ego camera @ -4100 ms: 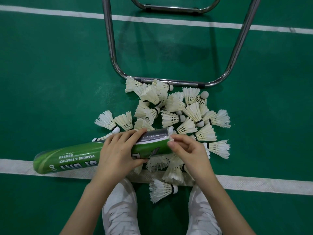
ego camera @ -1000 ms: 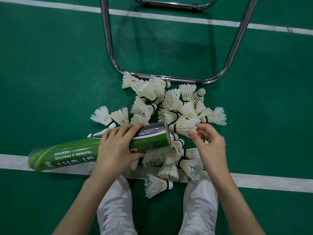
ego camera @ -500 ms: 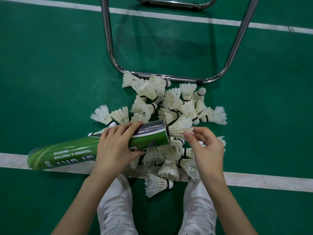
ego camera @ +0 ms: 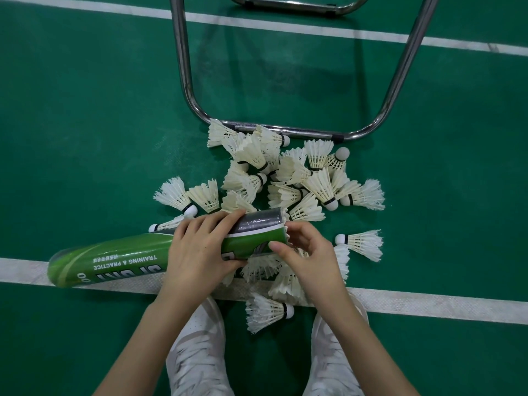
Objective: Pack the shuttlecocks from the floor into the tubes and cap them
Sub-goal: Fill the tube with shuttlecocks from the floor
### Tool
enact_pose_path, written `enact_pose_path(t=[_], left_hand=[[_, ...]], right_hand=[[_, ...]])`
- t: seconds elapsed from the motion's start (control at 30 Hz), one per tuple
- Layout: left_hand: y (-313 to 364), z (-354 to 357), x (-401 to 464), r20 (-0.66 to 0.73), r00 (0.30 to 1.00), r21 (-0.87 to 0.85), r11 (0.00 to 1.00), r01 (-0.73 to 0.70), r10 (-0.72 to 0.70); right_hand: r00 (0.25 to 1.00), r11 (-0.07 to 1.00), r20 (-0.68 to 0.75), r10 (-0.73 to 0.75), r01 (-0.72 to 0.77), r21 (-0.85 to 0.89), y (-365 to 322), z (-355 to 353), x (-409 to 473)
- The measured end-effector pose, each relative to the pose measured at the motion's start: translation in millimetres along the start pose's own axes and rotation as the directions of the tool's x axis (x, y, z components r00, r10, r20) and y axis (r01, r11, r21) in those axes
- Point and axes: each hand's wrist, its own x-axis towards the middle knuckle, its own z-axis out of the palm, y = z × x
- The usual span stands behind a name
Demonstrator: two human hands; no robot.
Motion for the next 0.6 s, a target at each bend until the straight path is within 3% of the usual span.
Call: enact_pose_path(t=[0.27,0.6], left_hand=[[-0.5,0.6,-0.8,0.005,1.000,0.004,1.000,-0.016,0.016],[-1.2,-0.7,-2.5,0.023,1.000,0.008,1.000,-0.017,0.017]], right_hand=[[1.000,0.996,-0.004,-0.022,0.022,-0.083,2.4,-1.6,1.8],[0.991,0.997,0.133,0.030,-0.038,0.065,2.5,-0.9,0.2]])
